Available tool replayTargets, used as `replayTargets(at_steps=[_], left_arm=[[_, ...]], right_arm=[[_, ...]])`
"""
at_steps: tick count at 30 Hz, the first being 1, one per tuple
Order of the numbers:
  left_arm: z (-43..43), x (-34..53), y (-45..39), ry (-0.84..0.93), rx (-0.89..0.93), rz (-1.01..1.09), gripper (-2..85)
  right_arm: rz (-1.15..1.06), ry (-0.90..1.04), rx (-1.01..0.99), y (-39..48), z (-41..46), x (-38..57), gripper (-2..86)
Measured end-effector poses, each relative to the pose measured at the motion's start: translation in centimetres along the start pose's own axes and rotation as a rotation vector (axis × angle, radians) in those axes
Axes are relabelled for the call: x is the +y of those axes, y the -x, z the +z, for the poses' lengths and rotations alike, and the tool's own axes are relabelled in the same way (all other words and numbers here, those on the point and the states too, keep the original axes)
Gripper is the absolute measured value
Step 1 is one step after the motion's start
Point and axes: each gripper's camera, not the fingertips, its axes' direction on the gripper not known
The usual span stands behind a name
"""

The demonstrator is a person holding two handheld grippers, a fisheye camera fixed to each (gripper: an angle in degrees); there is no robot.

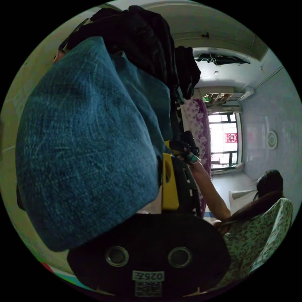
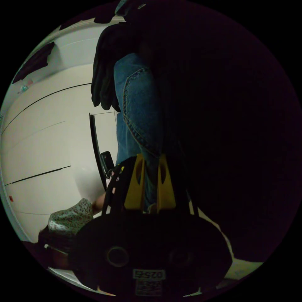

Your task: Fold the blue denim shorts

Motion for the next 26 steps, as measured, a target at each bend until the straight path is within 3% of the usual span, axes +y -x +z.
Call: replayTargets(at_steps=[14, 19, 22, 26], left_arm=[[22.3, 5.4, 26.5, 0.020, 0.045, 0.022, 10.7], [31.5, 10.6, 35.9, -0.011, 0.013, 0.084, 12.5], [37.3, 15.4, 41.7, -0.002, -0.056, 0.093, 12.2], [49.9, 23.9, 47.5, 0.110, -0.152, 0.232, 12.8]], right_arm=[[-0.019, 0.060, -0.035, 1.4, -2.9, 19.0, 6.9], [-0.109, 0.140, -0.147, 2.7, -4.1, 27.8, 16.4], [-0.140, 0.135, -0.186, 3.4, -7.3, 36.2, 18.3], [-0.176, 0.110, -0.026, 3.2, -15.0, 53.2, 18.0]])
